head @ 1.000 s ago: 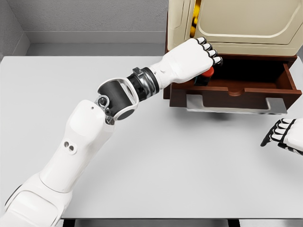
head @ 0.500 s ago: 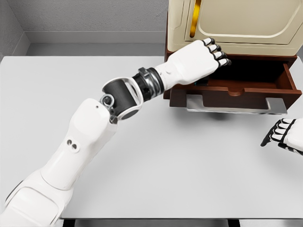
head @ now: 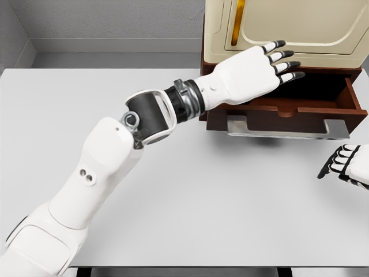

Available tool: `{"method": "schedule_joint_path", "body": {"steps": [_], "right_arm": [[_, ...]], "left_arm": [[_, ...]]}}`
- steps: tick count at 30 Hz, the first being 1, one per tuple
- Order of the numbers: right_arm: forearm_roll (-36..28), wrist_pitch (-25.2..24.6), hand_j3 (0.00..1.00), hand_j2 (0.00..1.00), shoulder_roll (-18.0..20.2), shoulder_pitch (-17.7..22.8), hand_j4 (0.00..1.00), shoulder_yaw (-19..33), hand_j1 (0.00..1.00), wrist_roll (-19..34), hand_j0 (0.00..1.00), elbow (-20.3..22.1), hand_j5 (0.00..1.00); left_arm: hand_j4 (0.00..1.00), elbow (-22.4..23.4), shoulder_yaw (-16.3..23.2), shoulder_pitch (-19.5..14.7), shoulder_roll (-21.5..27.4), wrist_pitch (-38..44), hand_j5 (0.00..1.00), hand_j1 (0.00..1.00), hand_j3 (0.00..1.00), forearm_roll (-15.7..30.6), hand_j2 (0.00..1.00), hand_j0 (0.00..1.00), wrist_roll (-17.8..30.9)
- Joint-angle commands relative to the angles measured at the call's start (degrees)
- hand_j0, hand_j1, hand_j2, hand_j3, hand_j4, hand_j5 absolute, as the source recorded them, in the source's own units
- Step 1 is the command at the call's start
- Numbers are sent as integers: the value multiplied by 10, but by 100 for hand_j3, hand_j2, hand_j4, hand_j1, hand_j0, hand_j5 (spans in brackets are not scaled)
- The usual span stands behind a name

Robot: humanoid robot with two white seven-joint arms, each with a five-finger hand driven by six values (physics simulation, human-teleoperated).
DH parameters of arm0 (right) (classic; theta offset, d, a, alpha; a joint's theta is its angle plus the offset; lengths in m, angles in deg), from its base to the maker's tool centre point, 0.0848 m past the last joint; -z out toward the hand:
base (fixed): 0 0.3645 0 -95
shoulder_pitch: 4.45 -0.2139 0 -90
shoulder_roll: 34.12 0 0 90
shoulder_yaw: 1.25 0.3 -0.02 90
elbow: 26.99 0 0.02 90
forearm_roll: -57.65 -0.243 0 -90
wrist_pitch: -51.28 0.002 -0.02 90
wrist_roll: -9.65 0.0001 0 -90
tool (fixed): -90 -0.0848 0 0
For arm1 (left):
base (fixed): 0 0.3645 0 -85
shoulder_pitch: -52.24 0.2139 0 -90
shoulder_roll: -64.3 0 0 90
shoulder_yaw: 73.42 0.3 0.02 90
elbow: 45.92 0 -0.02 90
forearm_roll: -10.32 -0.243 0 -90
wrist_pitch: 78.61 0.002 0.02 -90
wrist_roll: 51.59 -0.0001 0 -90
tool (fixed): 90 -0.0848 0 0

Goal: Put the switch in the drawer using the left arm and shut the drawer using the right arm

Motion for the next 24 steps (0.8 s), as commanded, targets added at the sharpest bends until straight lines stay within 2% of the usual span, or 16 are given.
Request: {"method": "schedule_joint_path", "body": {"steps": [1,6,10,11,12,14,15,16,18,21,24], "right_arm": [[-4,1,60,60,1,0,60,0,60,0,60,0,60],[-4,1,60,60,1,0,60,0,60,0,60,0,60],[-4,1,60,60,1,0,60,0,60,0,60,0,60],[-4,1,60,60,1,0,60,0,60,0,60,0,60],[-4,1,60,60,1,0,60,0,60,0,60,0,60],[-4,1,60,60,1,0,60,1,60,-1,60,0,60],[-6,1,60,60,1,0,60,1,60,-2,60,0,60],[-7,1,60,60,0,-5,60,1,60,-2,60,0,60],[-9,1,60,60,-1,-7,60,1,60,-3,60,0,60],[-11,1,60,60,-3,-13,60,1,60,-4,60,1,60],[-11,1,60,60,-4,-14,60,1,60,-5,60,1,60]], "left_arm": [[100,-31,-4,0,0,-12,100,100,100,4,100,100,-1],[100,-72,-23,-3,0,-12,100,100,100,27,100,100,-1],[100,-82,-28,-2,0,-25,100,100,100,31,100,100,-1],[100,-85,-34,-3,0,-34,100,100,100,52,100,100,-1],[100,-87,-39,-5,0,-37,100,100,100,96,100,100,-1],[100,-89,-49,-9,0,-65,100,100,100,156,100,100,-1],[100,-89,-56,-9,3,-74,100,100,100,206,100,100,-2],[100,-89,-58,-9,26,-74,100,100,100,256,100,100,-2],[100,-89,-58,-9,95,-74,100,100,100,388,100,100,-2],[100,-89,-65,-3,185,-74,100,100,100,540,100,100,-2],[100,-89,-62,11,273,-74,100,100,100,665,100,100,-1]]}}
